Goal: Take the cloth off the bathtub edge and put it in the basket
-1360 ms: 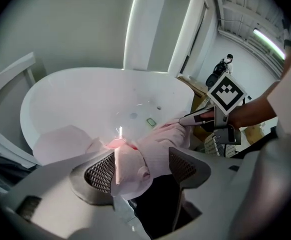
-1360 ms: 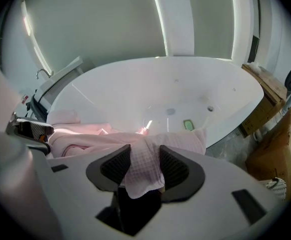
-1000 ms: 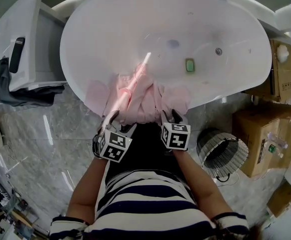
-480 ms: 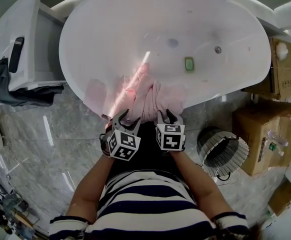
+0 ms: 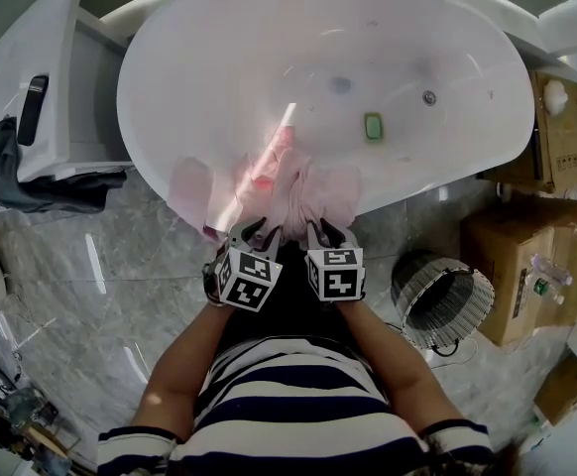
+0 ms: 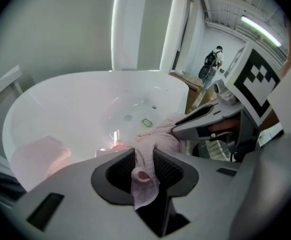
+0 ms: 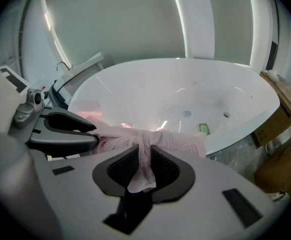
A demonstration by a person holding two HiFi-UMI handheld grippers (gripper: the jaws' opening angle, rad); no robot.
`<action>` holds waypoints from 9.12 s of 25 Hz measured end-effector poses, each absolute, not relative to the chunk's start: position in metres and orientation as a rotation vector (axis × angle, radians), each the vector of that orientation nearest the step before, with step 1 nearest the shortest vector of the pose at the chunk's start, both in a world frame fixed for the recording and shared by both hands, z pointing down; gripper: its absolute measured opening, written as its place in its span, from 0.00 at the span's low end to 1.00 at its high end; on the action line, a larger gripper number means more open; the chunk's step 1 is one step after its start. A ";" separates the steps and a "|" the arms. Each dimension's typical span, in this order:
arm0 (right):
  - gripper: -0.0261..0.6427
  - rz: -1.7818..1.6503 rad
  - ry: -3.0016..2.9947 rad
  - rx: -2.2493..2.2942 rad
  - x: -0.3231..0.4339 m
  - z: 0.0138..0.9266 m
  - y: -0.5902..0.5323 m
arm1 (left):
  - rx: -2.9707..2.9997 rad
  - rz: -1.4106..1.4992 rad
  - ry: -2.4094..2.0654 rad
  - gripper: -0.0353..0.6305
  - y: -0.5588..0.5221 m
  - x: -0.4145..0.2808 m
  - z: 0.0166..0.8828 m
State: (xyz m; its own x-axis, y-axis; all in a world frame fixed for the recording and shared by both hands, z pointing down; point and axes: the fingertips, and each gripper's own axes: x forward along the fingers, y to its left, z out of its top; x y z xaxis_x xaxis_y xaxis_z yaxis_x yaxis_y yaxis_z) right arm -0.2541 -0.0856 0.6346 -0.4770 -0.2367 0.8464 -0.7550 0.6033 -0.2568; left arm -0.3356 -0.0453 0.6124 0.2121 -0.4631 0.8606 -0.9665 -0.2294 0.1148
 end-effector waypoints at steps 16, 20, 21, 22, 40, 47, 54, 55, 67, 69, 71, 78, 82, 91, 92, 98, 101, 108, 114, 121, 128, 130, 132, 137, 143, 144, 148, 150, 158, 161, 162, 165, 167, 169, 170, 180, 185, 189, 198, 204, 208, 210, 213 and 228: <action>0.15 1.056 -2.124 0.783 -0.263 0.598 -0.077 | 1.748 0.419 -1.284 0.17 -0.046 -0.343 0.570; 0.15 1.117 -2.188 0.812 -0.265 0.574 -0.079 | 1.798 0.369 -1.284 0.17 -0.051 -0.347 0.548; 0.15 1.130 -2.204 0.821 -0.265 0.567 -0.080 | 1.813 0.357 -1.282 0.17 -0.052 -0.348 0.542; 0.15 1.140 -2.219 0.832 -0.265 0.561 -0.081 | 1.827 0.346 -1.279 0.17 -0.054 -0.348 0.538; 0.15 1.248 -2.447 0.956 -0.236 0.454 -0.091 | 2.011 0.185 -1.158 0.17 -0.080 -0.313 0.446; 0.15 1.233 -2.537 0.987 -0.197 0.420 -0.090 | 2.065 0.110 -1.152 0.16 -0.087 -0.275 0.410; 0.15 1.228 -2.621 1.126 -0.142 0.378 -0.090 | 2.187 0.063 -1.054 0.15 -0.094 -0.220 0.369; 0.15 1.221 -2.638 1.144 -0.135 0.371 -0.089 | 2.203 0.050 -1.035 0.14 -0.095 -0.211 0.363; 0.15 1.090 -2.780 1.396 -0.049 0.301 -0.078 | 2.338 0.035 -0.787 0.10 -0.093 -0.108 0.338; 0.15 1.066 -2.784 1.451 -0.031 0.294 -0.076 | 2.354 0.028 -0.750 0.10 -0.093 -0.092 0.332; 0.15 1.050 -2.786 1.502 -0.014 0.288 -0.073 | 2.373 0.022 -0.716 0.10 -0.092 -0.076 0.324; 0.15 0.948 -2.797 1.677 0.047 0.258 -0.057 | 2.447 -0.008 -0.561 0.09 -0.084 -0.016 0.292; 0.15 0.865 -2.817 1.763 0.080 0.235 -0.046 | 2.506 -0.030 -0.464 0.09 -0.079 0.020 0.268; 0.15 0.645 -2.795 1.986 0.150 0.185 -0.019 | 2.518 -0.107 -0.218 0.09 -0.070 0.093 0.219; 0.15 0.621 -2.783 2.023 0.159 0.180 -0.016 | 2.516 -0.112 -0.185 0.09 -0.069 0.102 0.214; 0.15 0.491 -2.665 2.258 0.208 0.158 -0.005 | 2.534 -0.114 0.032 0.09 -0.062 0.158 0.192; 0.15 0.437 -2.561 2.388 0.236 0.153 0.000 | 2.529 -0.099 0.164 0.09 -0.057 0.193 0.189; 0.15 0.388 -2.309 2.652 0.294 0.154 0.016 | 2.473 -0.050 0.440 0.09 -0.045 0.262 0.187; 0.15 0.343 -2.115 2.829 0.323 0.162 0.025 | 2.421 0.000 0.618 0.09 -0.039 0.300 0.195; 0.15 0.412 -1.864 2.992 0.350 0.190 0.034 | 2.349 0.130 0.748 0.09 -0.034 0.333 0.224; 0.15 0.633 -1.716 3.081 0.377 0.253 0.048 | 2.290 0.303 0.759 0.09 -0.027 0.362 0.288; 0.15 0.697 -1.706 3.087 0.382 0.269 0.052 | 2.285 0.340 0.743 0.09 -0.026 0.368 0.305; 0.15 0.764 -1.703 3.087 0.386 0.286 0.055 | 2.290 0.378 0.722 0.09 -0.024 0.372 0.323; 0.15 0.903 -1.700 3.044 0.390 0.327 0.062 | 2.296 0.442 0.677 0.09 -0.020 0.376 0.365; 0.15 1.062 -1.657 3.013 0.394 0.379 0.063 | 2.330 0.544 0.656 0.09 -0.018 0.375 0.422; 0.15 1.090 -1.646 3.004 0.392 0.389 0.063 | 2.341 0.563 0.655 0.09 -0.017 0.373 0.432; 0.15 1.200 -1.591 2.947 0.385 0.429 0.062 | 2.390 0.664 0.651 0.09 -0.013 0.364 0.472; 0.15 1.262 -1.566 2.920 0.382 0.449 0.064 | 2.400 0.721 0.641 0.09 -0.011 0.361 0.493; 0.15 1.495 -1.474 2.852 0.370 0.516 0.075 | 2.331 0.912 0.570 0.09 -0.008 0.339 0.561; 0.15 1.523 -1.456 2.813 0.367 0.538 0.077 | 2.316 0.953 0.563 0.09 -0.007 0.335 0.583; 0.15 1.532 -1.450 2.796 0.366 0.545 0.076 | 2.311 0.968 0.560 0.09 -0.006 0.333 0.590; 0.15 1.567 -1.429 2.738 0.357 0.570 0.077 | 2.297 1.031 0.552 0.09 -0.003 0.327 0.615; 0.15 1.599 -1.409 2.698 0.351 0.587 0.078 | 2.292 1.079 0.555 0.10 0.000 0.322 0.631; 0.15 1.638 -1.386 2.658 0.345 0.605 0.080 | 2.288 1.125 0.555 0.09 0.003 0.317 0.646; 0.15 1.657 -1.375 2.640 0.342 0.613 0.081 | 2.284 1.145 0.553 0.09 0.004 0.314 0.653; 0.15 1.801 -1.260 2.482 0.324 0.688 0.089 | 2.248 1.376 0.550 0.10 0.009 0.290 0.713; 0.15 1.836 -1.213 2.422 0.315 0.714 0.091 | 2.240 1.490 0.547 0.10 0.009 0.279 0.739; 0.15 1.854 -1.185 2.408 0.313 0.724 0.091 | 2.212 1.563 0.559 0.10 0.011 0.274 0.750; 0.17 1.785 -1.124 2.335 0.312 0.732 0.095 | 2.254 1.542 0.585 0.10 0.017 0.283 0.743; 0.16 1.799 -1.158 2.351 0.310 0.724 0.084 | 2.245 1.537 0.587 0.10 0.020 0.281 0.743; 0.14 1.832 -1.150 2.358 0.307 0.725 0.086 | 2.226 1.545 0.580 0.10 0.021 0.276 0.742; 0.13 1.832 -1.144 2.363 0.304 0.724 0.088 | 2.224 1.541 0.572 0.10 0.020 0.274 0.741; 0.12 1.831 -1.131 2.376 0.302 0.721 0.092 | 2.219 1.525 0.540 0.10 0.018 0.272 0.737; 0.08 1.717 -1.108 2.459 0.302 0.675 0.104 | 2.254 1.283 0.387 0.10 0.012 0.283 0.669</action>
